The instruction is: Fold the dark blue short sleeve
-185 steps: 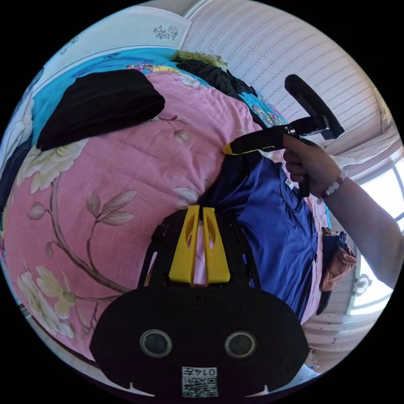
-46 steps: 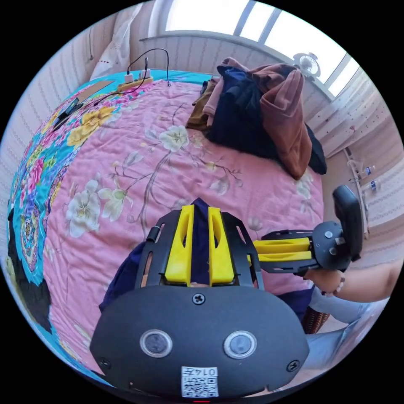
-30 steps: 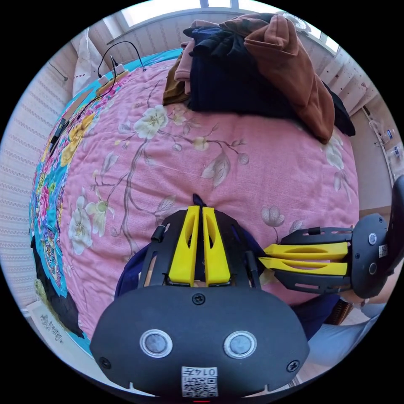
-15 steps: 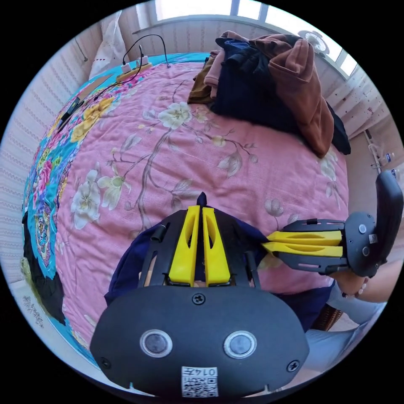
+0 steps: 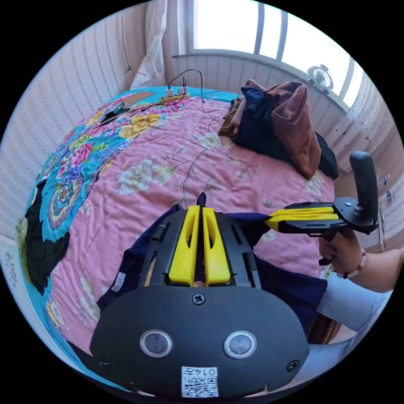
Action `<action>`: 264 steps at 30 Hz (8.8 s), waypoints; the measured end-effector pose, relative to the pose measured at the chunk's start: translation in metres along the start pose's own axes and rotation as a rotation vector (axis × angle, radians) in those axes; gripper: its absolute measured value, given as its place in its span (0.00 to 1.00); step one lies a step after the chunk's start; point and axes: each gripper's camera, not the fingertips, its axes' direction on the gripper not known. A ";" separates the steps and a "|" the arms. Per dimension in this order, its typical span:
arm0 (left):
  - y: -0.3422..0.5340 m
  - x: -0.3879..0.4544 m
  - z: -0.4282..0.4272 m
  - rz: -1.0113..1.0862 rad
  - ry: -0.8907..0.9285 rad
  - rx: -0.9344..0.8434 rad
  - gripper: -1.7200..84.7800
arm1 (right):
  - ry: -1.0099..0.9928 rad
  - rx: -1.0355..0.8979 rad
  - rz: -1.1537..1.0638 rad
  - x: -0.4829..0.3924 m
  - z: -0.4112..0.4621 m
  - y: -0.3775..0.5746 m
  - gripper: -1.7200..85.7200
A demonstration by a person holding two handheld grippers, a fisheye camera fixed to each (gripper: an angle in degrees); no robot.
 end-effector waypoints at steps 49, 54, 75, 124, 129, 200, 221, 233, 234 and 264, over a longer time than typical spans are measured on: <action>0.039 -0.171 0.048 -0.097 0.056 -0.210 0.01 | 0.274 -0.373 -0.220 -0.119 0.153 -0.067 0.04; 0.052 -0.175 0.043 -0.092 0.037 -0.224 0.02 | 0.302 -0.371 -0.237 -0.128 0.161 -0.069 0.04; 0.308 -0.312 -0.175 -0.579 -0.069 0.030 0.12 | 0.400 -0.340 -0.330 -0.151 0.147 -0.078 0.13; 0.596 -0.142 -0.367 -0.521 0.060 0.146 0.01 | -0.195 -0.264 -0.291 -0.056 0.012 -0.023 0.03; 0.659 -0.074 -0.371 -0.608 0.112 0.135 0.01 | -0.236 -0.275 -0.220 -0.046 -0.010 0.052 0.03; 0.464 0.278 -0.270 -0.260 -0.120 -0.131 0.01 | 0.199 -0.344 -0.483 -0.266 -0.022 0.174 0.04; 0.194 0.230 -0.160 -0.197 -0.061 -0.151 0.14 | 0.146 -0.382 -0.126 -0.101 -0.083 0.249 0.09; 0.144 0.185 -0.073 -0.291 -0.040 -0.302 0.08 | 0.223 -0.377 -0.238 -0.103 -0.076 0.268 0.03; 0.144 0.184 -0.077 -0.285 -0.044 -0.306 0.05 | 0.225 -0.369 -0.238 -0.104 -0.077 0.270 0.03; 0.429 0.009 -0.283 -0.569 -0.274 -0.140 0.01 | -0.175 -0.549 -0.690 -0.431 0.028 0.278 0.04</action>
